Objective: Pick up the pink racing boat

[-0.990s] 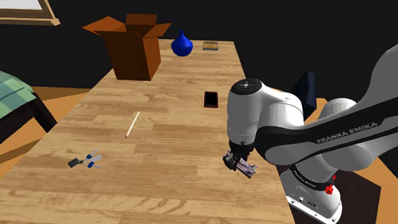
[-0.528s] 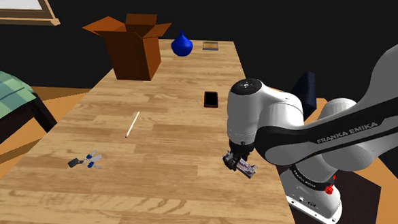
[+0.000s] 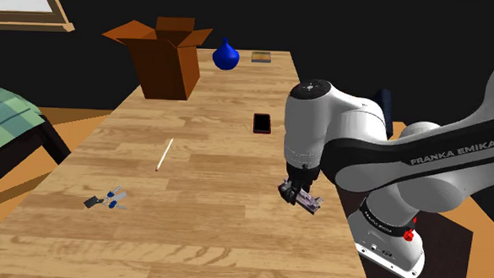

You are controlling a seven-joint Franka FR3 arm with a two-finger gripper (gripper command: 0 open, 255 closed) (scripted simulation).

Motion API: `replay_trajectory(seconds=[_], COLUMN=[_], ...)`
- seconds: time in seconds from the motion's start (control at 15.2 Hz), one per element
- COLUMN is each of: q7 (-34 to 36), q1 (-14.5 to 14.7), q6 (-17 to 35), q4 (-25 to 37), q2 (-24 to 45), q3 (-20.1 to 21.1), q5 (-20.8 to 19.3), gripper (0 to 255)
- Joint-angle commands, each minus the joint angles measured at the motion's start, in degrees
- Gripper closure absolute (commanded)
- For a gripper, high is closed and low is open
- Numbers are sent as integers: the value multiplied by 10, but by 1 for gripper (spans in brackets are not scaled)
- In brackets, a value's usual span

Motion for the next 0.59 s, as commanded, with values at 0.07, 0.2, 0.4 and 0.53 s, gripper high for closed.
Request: replay_trajectory(seconds=[0.07,0.2,0.4,0.53], q7=[-1,-2,-3,-3], q1=[-1,-2,-3,-4], q6=[-32,-53,-83,-84], q4=[14,24,40,41], q2=[-18,-29,-44,-45], q3=[-11,-18,-29,-30], q5=[-9,-15,-24,-24], gripper=[255,255,255,255])
